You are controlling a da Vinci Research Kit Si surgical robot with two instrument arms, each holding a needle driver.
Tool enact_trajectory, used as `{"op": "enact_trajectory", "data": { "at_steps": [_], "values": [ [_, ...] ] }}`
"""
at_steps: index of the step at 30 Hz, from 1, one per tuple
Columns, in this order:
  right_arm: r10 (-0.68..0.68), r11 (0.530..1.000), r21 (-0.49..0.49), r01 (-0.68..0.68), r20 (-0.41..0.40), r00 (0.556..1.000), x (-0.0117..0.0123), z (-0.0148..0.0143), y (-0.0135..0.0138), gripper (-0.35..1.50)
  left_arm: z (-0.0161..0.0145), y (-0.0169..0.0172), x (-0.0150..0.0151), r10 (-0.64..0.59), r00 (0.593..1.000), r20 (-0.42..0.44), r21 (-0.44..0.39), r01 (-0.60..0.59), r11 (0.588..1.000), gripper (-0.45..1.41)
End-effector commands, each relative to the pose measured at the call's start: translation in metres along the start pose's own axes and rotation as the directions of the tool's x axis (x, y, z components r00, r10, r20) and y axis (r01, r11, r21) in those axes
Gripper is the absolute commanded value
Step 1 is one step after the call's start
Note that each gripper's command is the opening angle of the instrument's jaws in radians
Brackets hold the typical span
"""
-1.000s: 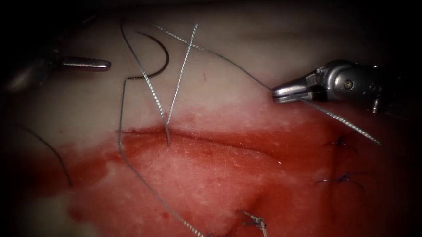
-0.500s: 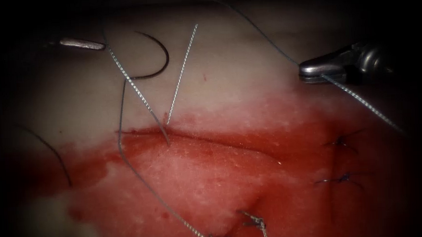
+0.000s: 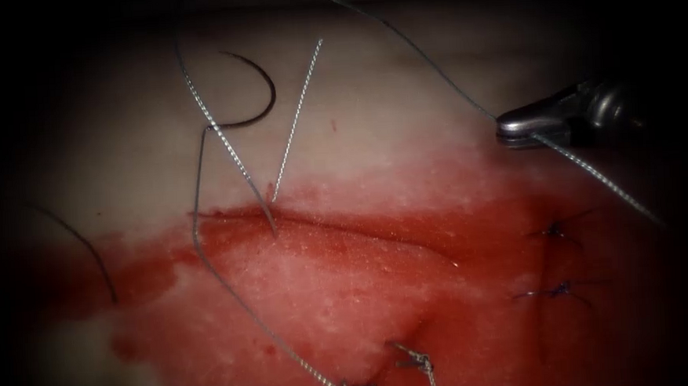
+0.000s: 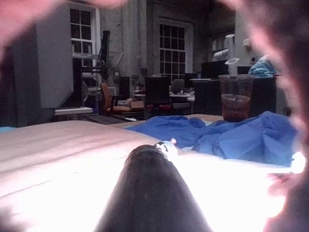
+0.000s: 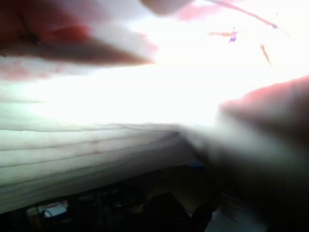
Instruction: Wound Closure
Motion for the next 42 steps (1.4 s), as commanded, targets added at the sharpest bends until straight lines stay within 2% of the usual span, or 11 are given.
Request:
{"op": "enact_trajectory", "data": {
  "at_steps": [1, 5, 7, 8, 14, 19, 30, 32, 34, 35, 42],
  "values": [
    [-0.008, 1.0, -0.005, 0.008, -0.005, 1.0, 0.0003, 0.0007, 0.0016, -0.35, 0.0005, -0.0012, -0.0001, 0.029, 1.0, -0.005, 0.005, -0.029, 1.0, 0.05],
    [-0.007, 1.0, -0.001, 0.007, -0.013, 1.0, 0.0004, 0.0008, 0.0016, -0.35, 0.0033, 0.0017, -0.0024, 0.206, 0.979, -0.011, -0.028, -0.206, 0.978, 0.24],
    [-0.007, 1.0, 0.001, 0.007, -0.017, 1.0, 0.0004, 0.0009, 0.0016, -0.35, 0.0047, 0.0028, -0.003, 0.219, 0.975, -0.036, -0.047, -0.221, 0.974, 1.01],
    [-0.007, 1.0, 0.003, 0.007, -0.02, 1.0, 0.0004, 0.001, 0.0016, -0.35, 0.0055, 0.0033, -0.0033, 0.224, 0.973, -0.062, -0.047, -0.227, 0.973, 1.04],
    [-0.005, 1.0, 0.013, 0.006, -0.04, 0.999, 0.0009, 0.0015, 0.0016, -0.35, 0.0092, 0.0038, -0.0034, 0.225, 0.955, -0.192, -0.062, -0.24, 0.969, 1.1],
    [-0.005, 1.0, 0.015, 0.006, -0.044, 0.999, 0.0009, 0.0016, 0.0016, -0.35, 0.0104, 0.004, -0.0025, 0.228, 0.95, -0.214, -0.064, -0.247, 0.967, 1.04],
    [-0.009, 1.0, 0.024, 0.01, -0.058, 0.998, 0.0008, 0.0021, 0.0012, -0.35, 0.01, 0.0026, 0.0002, 0.218, 0.945, -0.244, 0.151, -0.185, 0.971, 0.93],
    [-0.011, 1.0, 0.025, 0.012, -0.058, 0.998, 0.0008, 0.0022, 0.0011, -0.35, 0.0095, 0.0026, 0.0013, 0.215, 0.944, -0.252, 0.19, -0.17, 0.967, 0.84],
    [-0.011, 1.0, 0.026, 0.013, -0.059, 0.998, 0.0008, 0.0022, 0.0011, -0.35, 0.0093, 0.0027, 0.0019, 0.214, 0.943, -0.256, 0.194, -0.167, 0.967, 0.47],
    [-0.012, 1.0, 0.026, 0.013, -0.06, 0.998, 0.0007, 0.0023, 0.001, -0.35, 0.0091, 0.0029, 0.0022, 0.173, 0.952, -0.252, 0.189, -0.127, 0.974, -0.32],
    [-0.006, 1.0, 0.029, 0.008, -0.064, 0.998, 0.0007, 0.0023, 0.001, -0.35, 0.0089, 0.0043, 0.0018, 0.056, 0.971, -0.233, 0.069, -0.04, 0.997, -0.45]
  ]
}}
